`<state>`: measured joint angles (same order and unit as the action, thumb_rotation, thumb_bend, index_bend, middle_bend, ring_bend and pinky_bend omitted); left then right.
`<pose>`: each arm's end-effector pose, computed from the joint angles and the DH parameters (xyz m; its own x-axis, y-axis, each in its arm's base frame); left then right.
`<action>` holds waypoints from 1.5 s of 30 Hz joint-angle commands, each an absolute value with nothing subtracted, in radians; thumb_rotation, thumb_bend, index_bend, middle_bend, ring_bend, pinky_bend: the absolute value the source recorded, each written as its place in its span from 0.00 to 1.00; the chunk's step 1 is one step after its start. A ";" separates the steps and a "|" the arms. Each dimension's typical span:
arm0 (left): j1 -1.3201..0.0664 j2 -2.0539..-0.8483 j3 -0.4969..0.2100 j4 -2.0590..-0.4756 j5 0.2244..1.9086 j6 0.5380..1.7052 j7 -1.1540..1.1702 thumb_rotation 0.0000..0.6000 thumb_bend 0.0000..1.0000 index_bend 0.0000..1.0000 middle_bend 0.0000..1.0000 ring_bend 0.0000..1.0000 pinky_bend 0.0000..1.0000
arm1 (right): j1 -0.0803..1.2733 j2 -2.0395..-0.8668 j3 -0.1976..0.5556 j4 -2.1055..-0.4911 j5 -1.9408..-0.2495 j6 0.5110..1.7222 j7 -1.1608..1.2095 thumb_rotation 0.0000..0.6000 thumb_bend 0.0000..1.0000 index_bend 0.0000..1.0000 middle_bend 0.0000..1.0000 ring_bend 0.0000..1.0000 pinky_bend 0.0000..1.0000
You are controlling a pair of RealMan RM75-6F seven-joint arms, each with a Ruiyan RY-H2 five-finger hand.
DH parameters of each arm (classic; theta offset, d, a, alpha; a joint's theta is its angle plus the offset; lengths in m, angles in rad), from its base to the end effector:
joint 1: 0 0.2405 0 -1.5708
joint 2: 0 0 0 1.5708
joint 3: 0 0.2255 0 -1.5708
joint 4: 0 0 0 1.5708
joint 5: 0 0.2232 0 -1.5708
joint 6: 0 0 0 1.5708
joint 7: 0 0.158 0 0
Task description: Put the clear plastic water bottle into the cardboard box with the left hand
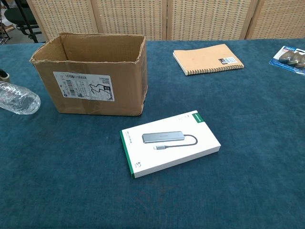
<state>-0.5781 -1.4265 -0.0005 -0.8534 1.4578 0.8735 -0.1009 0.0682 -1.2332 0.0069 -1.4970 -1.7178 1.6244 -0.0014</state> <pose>-0.3349 0.3623 0.0719 0.7314 0.2668 0.6276 0.6808 -0.2332 -0.6944 -0.2657 -0.1761 0.1102 0.3883 0.0867 0.9175 -0.8937 -0.2073 0.3978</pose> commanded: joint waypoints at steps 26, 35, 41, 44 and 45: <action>-0.620 -1.096 -0.107 -1.256 1.412 0.949 -0.097 1.00 0.63 0.78 0.53 0.34 0.39 | 0.068 -1.239 0.007 -1.493 -1.723 1.630 0.002 1.00 0.10 0.18 0.00 0.00 0.00; -0.607 -1.212 -0.193 -1.304 1.321 1.068 -0.081 1.00 0.64 0.78 0.53 0.34 0.39 | 0.069 -1.241 0.009 -1.488 -1.717 1.628 0.014 1.00 0.10 0.18 0.00 0.00 0.00; -0.623 -1.270 -0.236 -1.346 1.280 1.097 -0.054 1.00 0.64 0.78 0.53 0.34 0.39 | 0.071 -1.240 0.012 -1.484 -1.712 1.627 0.025 1.00 0.10 0.18 0.00 0.00 0.00; -0.640 -1.291 -0.250 -1.367 1.266 1.094 -0.030 1.00 0.64 0.78 0.53 0.34 0.39 | 0.071 -1.240 0.012 -1.482 -1.712 1.628 0.030 1.00 0.10 0.18 0.00 0.00 0.00; -0.646 -1.301 -0.257 -1.375 1.259 1.096 -0.023 1.00 0.64 0.78 0.53 0.34 0.39 | 0.072 -1.239 0.012 -1.481 -1.711 1.628 0.033 1.00 0.10 0.18 0.00 0.00 0.00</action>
